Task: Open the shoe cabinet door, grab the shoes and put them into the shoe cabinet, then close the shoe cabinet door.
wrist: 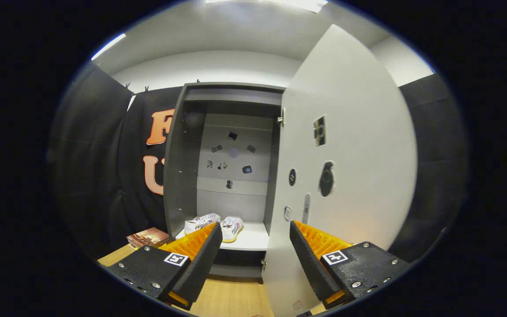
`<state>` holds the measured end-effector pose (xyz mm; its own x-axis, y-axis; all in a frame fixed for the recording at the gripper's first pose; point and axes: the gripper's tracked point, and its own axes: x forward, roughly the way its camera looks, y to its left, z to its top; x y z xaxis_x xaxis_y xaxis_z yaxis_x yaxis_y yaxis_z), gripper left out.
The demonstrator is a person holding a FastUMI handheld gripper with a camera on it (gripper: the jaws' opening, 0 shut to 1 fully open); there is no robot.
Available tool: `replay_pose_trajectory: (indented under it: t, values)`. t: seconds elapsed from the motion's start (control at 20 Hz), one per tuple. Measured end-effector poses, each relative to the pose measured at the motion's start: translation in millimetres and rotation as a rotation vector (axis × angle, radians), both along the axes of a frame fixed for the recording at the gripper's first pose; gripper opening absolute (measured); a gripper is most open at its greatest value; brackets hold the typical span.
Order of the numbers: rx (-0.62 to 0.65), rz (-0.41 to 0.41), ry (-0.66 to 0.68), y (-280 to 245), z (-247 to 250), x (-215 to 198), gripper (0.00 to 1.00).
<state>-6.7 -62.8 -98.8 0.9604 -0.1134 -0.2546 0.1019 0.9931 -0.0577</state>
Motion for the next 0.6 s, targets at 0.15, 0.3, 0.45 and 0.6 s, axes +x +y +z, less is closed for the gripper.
replay_pose_trajectory:
  t: [0.15,0.3,0.45,0.6]
  values:
    - [0.040,-0.007,-0.016,-18,11,-36,0.94]
    - [0.043,-0.006,-0.009,-33,12,-67,0.94]
    - [0.039,-0.031,-0.026,-53,19,-82,0.94]
    - [0.019,-0.084,-0.022,-87,12,-84,0.94]
